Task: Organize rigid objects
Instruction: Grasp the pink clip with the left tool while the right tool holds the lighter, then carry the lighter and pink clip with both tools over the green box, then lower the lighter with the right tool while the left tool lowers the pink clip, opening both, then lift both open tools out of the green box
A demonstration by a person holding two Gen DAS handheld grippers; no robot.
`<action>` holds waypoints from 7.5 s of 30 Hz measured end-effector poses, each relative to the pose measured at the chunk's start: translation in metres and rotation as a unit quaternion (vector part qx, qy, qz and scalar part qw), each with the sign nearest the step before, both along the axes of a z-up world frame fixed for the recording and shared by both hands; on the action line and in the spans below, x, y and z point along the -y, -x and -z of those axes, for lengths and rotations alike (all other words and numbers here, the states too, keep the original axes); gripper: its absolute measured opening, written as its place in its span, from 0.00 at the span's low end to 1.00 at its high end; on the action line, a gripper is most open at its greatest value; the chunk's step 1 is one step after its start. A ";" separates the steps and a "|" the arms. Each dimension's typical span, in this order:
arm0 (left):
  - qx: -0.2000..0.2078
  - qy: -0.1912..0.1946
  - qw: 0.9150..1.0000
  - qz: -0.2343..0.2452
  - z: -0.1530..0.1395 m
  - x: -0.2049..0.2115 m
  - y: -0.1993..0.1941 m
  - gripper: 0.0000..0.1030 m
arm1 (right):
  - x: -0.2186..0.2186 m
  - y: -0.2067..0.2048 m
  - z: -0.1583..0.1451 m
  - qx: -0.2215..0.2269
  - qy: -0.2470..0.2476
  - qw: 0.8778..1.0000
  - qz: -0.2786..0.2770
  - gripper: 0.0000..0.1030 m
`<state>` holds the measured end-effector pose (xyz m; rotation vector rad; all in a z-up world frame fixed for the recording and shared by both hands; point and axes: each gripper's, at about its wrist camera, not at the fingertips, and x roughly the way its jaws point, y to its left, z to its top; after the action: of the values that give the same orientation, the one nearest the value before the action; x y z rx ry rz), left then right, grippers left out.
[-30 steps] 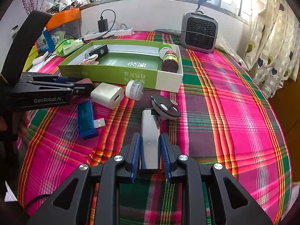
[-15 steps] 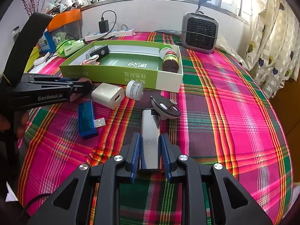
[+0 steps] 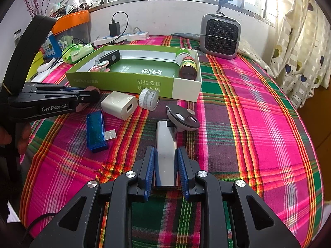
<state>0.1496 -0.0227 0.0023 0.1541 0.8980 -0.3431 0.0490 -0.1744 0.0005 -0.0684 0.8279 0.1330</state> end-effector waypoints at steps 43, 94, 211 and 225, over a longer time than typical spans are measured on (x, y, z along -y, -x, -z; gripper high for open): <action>0.042 0.019 0.999 -0.019 -0.042 -0.007 0.036 0.16 | 0.004 0.006 -0.032 0.041 -0.080 0.995 -0.044 0.23; 0.051 0.017 0.998 -0.025 -0.066 0.014 -0.068 0.16 | 0.002 -0.118 -0.076 0.053 -0.081 0.994 -0.046 0.23; 0.047 0.024 0.996 -0.070 -0.058 0.007 -0.046 0.30 | -0.007 -0.137 -0.046 0.013 -0.068 0.997 -0.041 0.36; 0.070 0.016 0.994 -0.083 -0.064 0.000 0.003 0.30 | -0.002 -0.086 -0.058 0.046 -0.064 0.996 -0.029 0.41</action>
<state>0.1469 -0.0232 0.0658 0.0725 0.7595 -0.1903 0.1346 -0.1721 0.0582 0.0216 0.7236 0.2363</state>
